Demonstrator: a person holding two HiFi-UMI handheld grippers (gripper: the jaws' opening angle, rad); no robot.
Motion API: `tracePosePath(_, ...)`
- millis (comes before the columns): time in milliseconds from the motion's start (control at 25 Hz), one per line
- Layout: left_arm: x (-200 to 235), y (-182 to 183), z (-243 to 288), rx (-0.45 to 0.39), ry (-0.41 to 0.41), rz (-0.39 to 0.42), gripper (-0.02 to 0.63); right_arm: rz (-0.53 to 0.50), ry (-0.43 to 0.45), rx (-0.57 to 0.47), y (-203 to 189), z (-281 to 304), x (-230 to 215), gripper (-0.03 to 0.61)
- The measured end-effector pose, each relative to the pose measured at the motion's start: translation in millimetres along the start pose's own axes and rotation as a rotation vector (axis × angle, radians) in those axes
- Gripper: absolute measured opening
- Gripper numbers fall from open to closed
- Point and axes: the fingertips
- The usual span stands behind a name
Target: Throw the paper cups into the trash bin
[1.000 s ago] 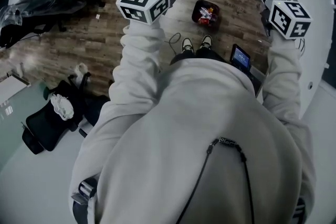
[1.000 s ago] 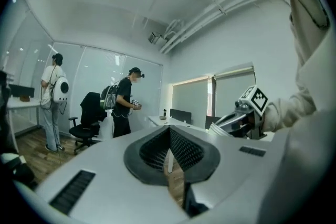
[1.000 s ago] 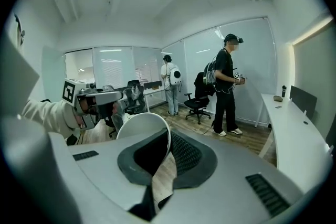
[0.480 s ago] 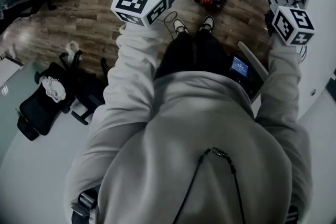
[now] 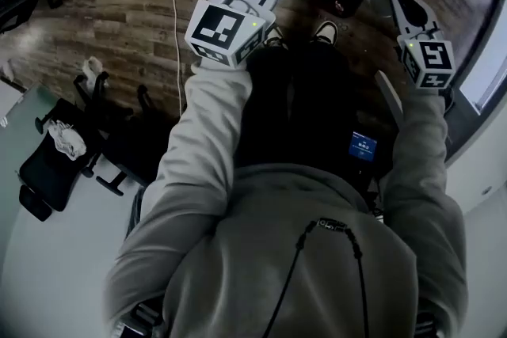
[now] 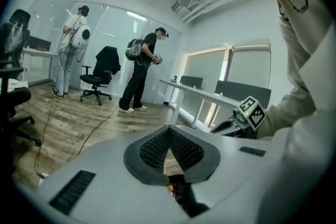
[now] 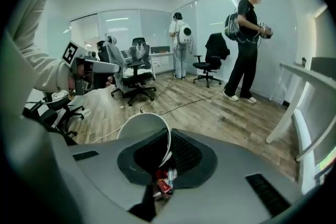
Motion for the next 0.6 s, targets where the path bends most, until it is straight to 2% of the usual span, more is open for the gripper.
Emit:
tracePosePath(160, -4, -109, 30, 0.13, -0.117, 0.033, 0.003, 0.003, 0.037, 0.088, -96, 66, 9, 0.041)
tracePosePath(280, 9, -168, 47, 0.152, -0.126, 0.023, 0.003, 0.003, 0.069, 0.108, -144, 111, 15, 0.041)
tracePosePath(400, 20, -200, 65, 0.146, -0.126, -0.009, 0.003, 0.026, 0.066, 0.12, -177, 140, 13, 0.041)
tracePosePath(600, 26, -224, 84, 0.137, -0.139, -0.041, 0.003, 0.084, 0.101, 0.134, -211, 171, 16, 0.05)
Point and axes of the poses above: the fingertips, and each gripper's own axes: z forward along the fingers, x to its left, y out of its top
